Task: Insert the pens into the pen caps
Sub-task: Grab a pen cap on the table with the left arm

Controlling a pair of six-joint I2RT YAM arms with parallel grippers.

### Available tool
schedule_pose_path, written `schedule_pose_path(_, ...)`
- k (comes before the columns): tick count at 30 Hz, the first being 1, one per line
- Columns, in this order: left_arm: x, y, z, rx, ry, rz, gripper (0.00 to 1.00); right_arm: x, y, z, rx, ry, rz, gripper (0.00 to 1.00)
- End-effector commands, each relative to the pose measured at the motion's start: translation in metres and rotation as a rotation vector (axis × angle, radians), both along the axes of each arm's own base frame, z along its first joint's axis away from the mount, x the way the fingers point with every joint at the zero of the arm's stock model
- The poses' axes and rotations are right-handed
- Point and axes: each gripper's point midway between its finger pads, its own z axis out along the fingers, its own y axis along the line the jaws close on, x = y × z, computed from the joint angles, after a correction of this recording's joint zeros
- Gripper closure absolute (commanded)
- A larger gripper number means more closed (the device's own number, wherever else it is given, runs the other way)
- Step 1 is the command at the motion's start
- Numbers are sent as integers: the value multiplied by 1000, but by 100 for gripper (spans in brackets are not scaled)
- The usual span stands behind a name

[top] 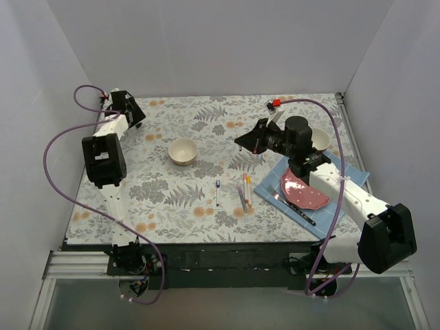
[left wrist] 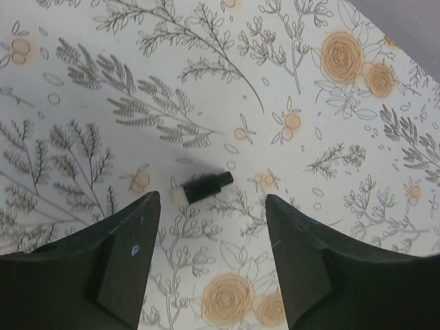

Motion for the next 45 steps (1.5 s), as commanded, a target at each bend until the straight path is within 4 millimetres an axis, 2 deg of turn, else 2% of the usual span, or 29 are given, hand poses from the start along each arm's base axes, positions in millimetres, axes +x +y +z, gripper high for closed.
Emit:
schedule_pose_path(1, 12, 8, -15, 65, 24, -40, 37, 15, 3, 18, 1, -60, -15, 99)
schedule_pose_path(5, 21, 8, -27, 108, 26, -107, 36, 21, 2, 17, -12, -70, -29, 99)
schedule_pose_path(9, 29, -11, -30, 74, 8, -240, 40, 21, 2, 17, -13, -71, -35, 99)
schedule_pose_path(14, 15, -23, -33, 97, 45, -349, 48, 20, -1, 22, -14, -84, -45, 99)
schedule_pose_path(15, 12, -26, -29, 107, 49, -363, 48, 21, -3, 23, -13, -87, -54, 99)
schedule_pose_path(16, 8, -22, -29, 132, 68, -357, 49, 20, -3, 24, -12, -90, -55, 99)
schedule_pose_path(20, -6, -23, -31, 211, 112, -420, 59, 16, -4, 26, -7, -95, -46, 99)
schedule_pose_path(24, -8, -16, -35, 303, 150, -447, 75, 11, -7, 29, 4, -101, -48, 99)
schedule_pose_path(28, -13, -10, -49, 337, 201, -451, 78, 8, -10, 31, 4, -106, -60, 99)
schedule_pose_path(32, -14, -9, -52, 337, 215, -449, 85, 6, -14, 32, 6, -113, -78, 99)
schedule_pose_path(33, -17, -11, -53, 335, 220, -454, 89, 6, -14, 33, 7, -118, -79, 99)
schedule_pose_path(34, -19, -12, -51, 330, 219, -455, 98, 6, -14, 35, 11, -120, -78, 99)
schedule_pose_path(35, -19, -15, -31, 336, 186, -459, 100, 6, -14, 35, 11, -119, -75, 99)
schedule_pose_path(36, -21, -20, -21, 340, 169, -468, 100, 5, -13, 37, 12, -120, -69, 99)
schedule_pose_path(37, -31, -23, -18, 336, 172, -469, 100, 5, -13, 40, 13, -121, -66, 99)
schedule_pose_path(38, -29, -26, 27, 352, 77, -462, 100, 2, -12, 45, 21, -130, -57, 99)
schedule_pose_path(41, -43, -41, 77, 348, -29, -521, 100, -11, -14, 64, 48, -154, -33, 99)
schedule_pose_path(42, -52, -46, 124, 368, -115, -536, 100, -14, -16, 68, 51, -159, -31, 99)
schedule_pose_path(43, -63, -66, 139, 329, -159, -627, 100, -18, -18, 71, 53, -166, -31, 99)
schedule_pose_path(44, -77, -77, 143, 334, -172, -703, 100, -25, -22, 78, 54, -183, -28, 99)
schedule_pose_path(45, -98, -100, 176, 347, -254, -787, 100, -29, -25, 79, 45, -187, -27, 99)
